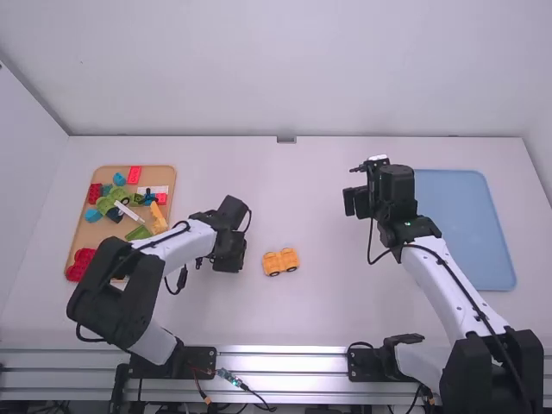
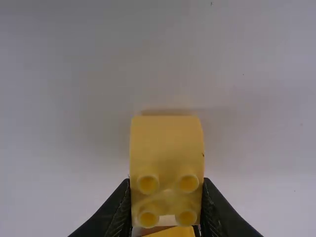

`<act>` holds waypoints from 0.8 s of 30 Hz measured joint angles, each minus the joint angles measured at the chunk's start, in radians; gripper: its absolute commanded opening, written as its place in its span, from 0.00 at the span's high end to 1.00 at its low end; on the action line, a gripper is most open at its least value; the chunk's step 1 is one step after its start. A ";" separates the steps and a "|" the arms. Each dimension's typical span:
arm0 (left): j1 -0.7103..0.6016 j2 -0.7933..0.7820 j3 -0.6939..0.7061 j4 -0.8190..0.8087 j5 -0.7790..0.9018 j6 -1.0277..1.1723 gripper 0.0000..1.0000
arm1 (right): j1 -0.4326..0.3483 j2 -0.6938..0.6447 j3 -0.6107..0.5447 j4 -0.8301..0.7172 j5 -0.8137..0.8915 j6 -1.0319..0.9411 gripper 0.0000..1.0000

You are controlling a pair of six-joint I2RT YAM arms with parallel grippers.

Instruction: Assemble lego blocks to make yellow taxi

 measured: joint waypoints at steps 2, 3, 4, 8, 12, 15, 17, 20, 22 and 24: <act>0.000 0.000 0.000 0.002 0.005 -0.003 0.51 | 0.000 0.000 0.000 0.000 0.000 0.000 0.01; 0.000 0.000 0.000 0.002 0.005 -0.003 0.51 | 0.000 0.000 0.000 -0.001 0.000 0.000 0.01; 0.000 0.000 0.000 0.002 0.005 -0.004 0.48 | 0.000 0.000 0.000 -0.001 0.000 0.001 0.01; 0.000 0.000 0.000 0.003 0.013 -0.004 0.01 | 0.000 0.000 0.000 -0.001 0.000 0.001 0.01; 0.000 0.000 0.000 0.019 0.013 -0.004 0.01 | 0.000 0.000 0.000 -0.001 0.001 0.002 0.01; 0.000 0.000 0.000 0.021 0.013 0.006 0.01 | 0.000 0.000 0.000 -0.001 -0.001 0.001 0.01; 0.003 0.000 0.000 0.024 0.027 0.053 0.01 | 0.000 0.000 0.000 -0.001 -0.002 0.002 0.01; 0.012 -0.013 0.002 0.005 0.042 0.159 0.01 | 0.000 0.000 0.000 -0.001 -0.002 0.003 0.01; 0.019 -0.032 0.010 -0.003 0.050 0.257 0.01 | 0.000 0.000 0.000 -0.001 -0.006 -0.002 0.01; 0.024 -0.060 0.033 -0.003 0.055 0.386 0.01 | 0.000 0.000 0.000 -0.001 -0.027 -0.005 0.01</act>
